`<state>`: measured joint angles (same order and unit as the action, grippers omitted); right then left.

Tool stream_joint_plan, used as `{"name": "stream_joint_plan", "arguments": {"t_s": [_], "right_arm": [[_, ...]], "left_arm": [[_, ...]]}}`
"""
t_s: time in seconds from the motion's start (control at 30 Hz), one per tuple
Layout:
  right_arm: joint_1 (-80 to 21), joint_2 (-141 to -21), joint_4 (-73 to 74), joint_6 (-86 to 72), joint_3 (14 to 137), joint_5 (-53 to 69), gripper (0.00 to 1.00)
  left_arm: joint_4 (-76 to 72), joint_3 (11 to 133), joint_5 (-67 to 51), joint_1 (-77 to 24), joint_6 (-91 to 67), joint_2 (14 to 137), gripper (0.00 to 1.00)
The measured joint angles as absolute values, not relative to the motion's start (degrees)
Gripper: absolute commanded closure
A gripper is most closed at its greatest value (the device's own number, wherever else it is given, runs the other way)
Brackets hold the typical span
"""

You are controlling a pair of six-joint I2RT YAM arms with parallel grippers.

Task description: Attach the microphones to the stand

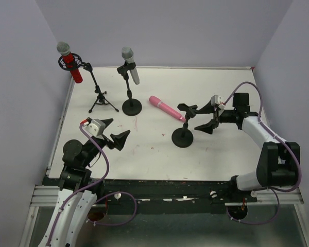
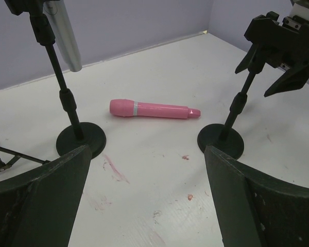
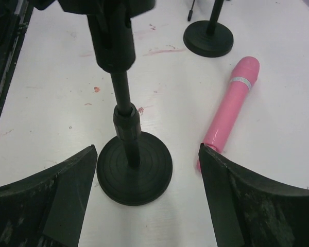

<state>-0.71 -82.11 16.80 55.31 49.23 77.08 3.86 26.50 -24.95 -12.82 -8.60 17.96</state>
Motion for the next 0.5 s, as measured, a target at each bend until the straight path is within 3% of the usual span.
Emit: {"name": "stream_joint_plan", "arguments": {"t_s": [0.27,0.5], "right_arm": [[3.4,-86.0,12.2,39.5,53.6,74.8,0.12],[-1.6,-95.6,6.7,21.3,61.6,55.3,0.12]], "left_arm": [[3.9,26.5,-24.9,-12.8,-8.6,17.2,0.01],[3.9,26.5,-24.9,-12.8,-8.6,17.1,0.01]]}}
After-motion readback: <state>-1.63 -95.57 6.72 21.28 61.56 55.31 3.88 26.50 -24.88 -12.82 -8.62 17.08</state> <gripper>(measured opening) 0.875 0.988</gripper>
